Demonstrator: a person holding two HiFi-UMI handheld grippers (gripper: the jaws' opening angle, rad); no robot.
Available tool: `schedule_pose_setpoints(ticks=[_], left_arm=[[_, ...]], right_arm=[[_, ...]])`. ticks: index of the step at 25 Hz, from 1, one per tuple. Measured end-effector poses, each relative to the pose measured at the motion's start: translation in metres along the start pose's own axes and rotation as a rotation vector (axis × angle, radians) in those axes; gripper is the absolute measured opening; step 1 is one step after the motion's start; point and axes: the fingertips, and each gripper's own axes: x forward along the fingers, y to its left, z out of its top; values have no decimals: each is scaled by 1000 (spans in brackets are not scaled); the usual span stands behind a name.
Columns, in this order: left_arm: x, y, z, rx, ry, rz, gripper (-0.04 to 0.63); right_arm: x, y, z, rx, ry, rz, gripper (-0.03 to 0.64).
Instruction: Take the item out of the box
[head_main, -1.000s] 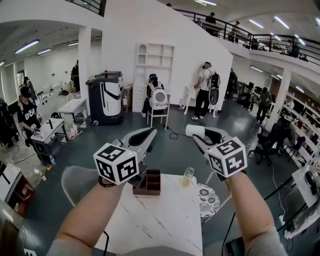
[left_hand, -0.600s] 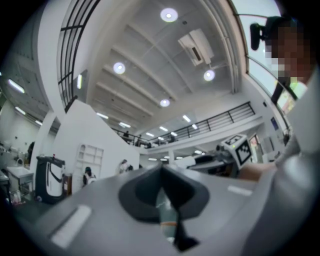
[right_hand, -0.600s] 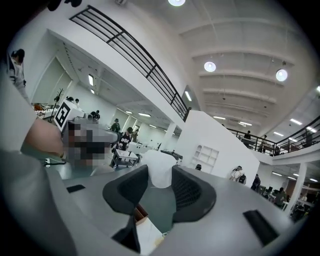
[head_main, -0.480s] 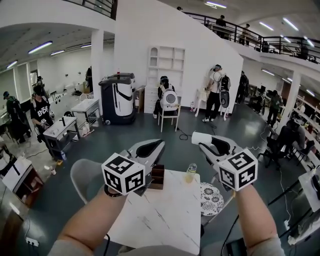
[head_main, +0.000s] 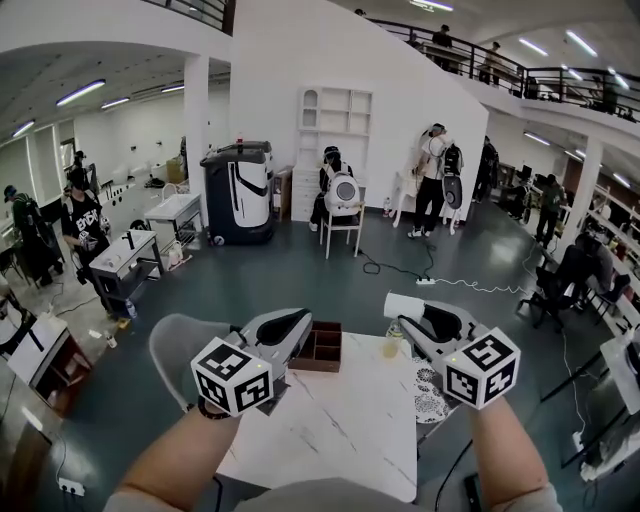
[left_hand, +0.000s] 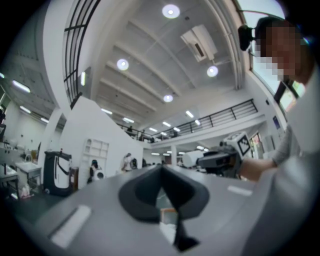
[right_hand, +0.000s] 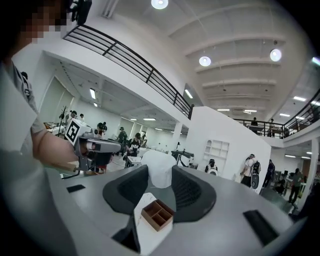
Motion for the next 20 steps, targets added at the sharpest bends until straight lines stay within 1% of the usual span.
schedule_pose_setpoints(ticks=[7,11,16,20], left_arm=[[-63,60,-52,-88,56,-24,2],[-92,94,-80,-106,107,-32,2],[-118,115,-115,-126,153,-56,2],[-127,123,-137,-169,163,-74,2]], right_arm=[[44,61,-41,103,26,11,149],[75,94,-67,157,67,19,149],[105,121,-99,212,120,25,149],[121,135,-120,244,142,51,149]])
